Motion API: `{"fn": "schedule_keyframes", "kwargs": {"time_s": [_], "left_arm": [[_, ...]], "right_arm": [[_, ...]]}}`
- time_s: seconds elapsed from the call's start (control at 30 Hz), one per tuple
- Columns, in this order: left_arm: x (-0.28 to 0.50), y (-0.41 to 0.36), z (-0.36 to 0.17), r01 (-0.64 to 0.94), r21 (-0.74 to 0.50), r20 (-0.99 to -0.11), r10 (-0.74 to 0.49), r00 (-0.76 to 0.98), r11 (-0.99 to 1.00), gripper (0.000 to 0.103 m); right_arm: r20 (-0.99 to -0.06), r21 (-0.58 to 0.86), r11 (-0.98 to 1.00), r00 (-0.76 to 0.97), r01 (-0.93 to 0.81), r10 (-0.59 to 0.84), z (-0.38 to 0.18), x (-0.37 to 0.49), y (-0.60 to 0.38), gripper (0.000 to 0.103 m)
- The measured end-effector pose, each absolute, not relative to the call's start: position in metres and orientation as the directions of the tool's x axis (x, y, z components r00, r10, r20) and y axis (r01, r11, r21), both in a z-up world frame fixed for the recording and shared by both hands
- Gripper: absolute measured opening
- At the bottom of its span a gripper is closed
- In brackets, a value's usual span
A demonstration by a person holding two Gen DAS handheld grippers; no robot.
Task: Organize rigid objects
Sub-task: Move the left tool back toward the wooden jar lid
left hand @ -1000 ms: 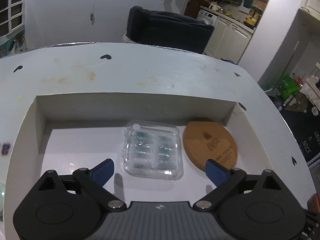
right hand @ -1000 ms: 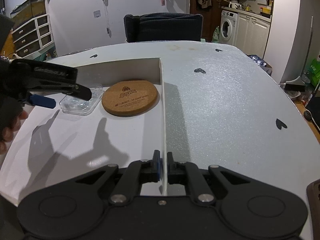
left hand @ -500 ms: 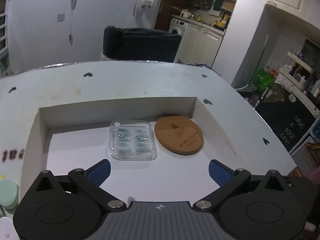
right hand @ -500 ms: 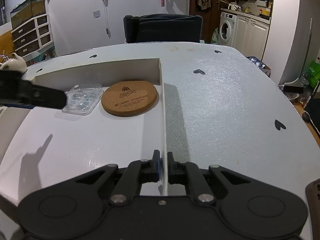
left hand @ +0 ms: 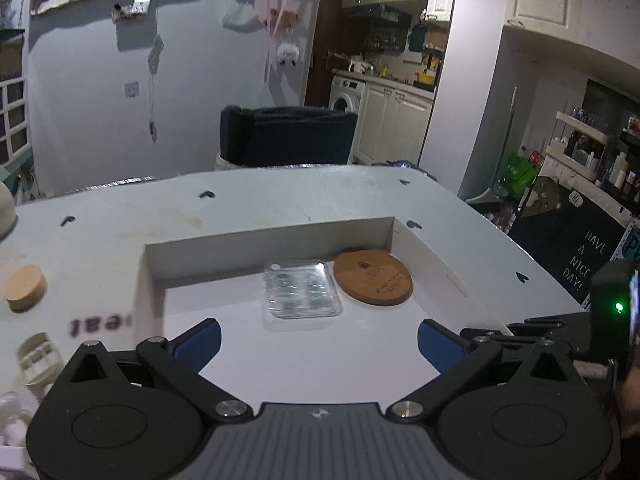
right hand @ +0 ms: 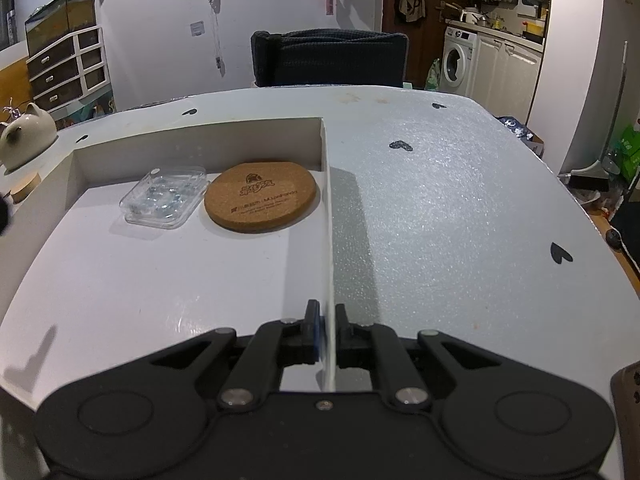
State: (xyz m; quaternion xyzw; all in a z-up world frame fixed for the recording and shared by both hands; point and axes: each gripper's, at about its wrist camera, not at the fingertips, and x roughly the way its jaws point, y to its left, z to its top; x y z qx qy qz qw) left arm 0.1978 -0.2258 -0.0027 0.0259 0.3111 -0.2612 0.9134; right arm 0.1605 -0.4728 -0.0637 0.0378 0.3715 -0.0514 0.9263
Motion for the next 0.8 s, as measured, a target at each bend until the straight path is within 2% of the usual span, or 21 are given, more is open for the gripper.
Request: {"fn": "schedule_keyframes", "kwargs": {"time_s": [0.4, 0.8], "left_arm": [[0.183, -0.127, 0.011, 0.408, -0.081, -0.501, -0.392, 0.772, 0.909, 0.103], [0.203, -0.013, 0.0, 0.243, -0.043, -0.485, -0.233, 0.843, 0.969, 0.103]], "right_arm": [[-0.695, 0.021, 0.992, 0.715, 0.123, -0.074, -0.063, 0.161, -0.471, 0.008], [-0.695, 0.019, 0.992, 0.715, 0.125, -0.077, -0.063, 0.161, -0.471, 0.009]]}}
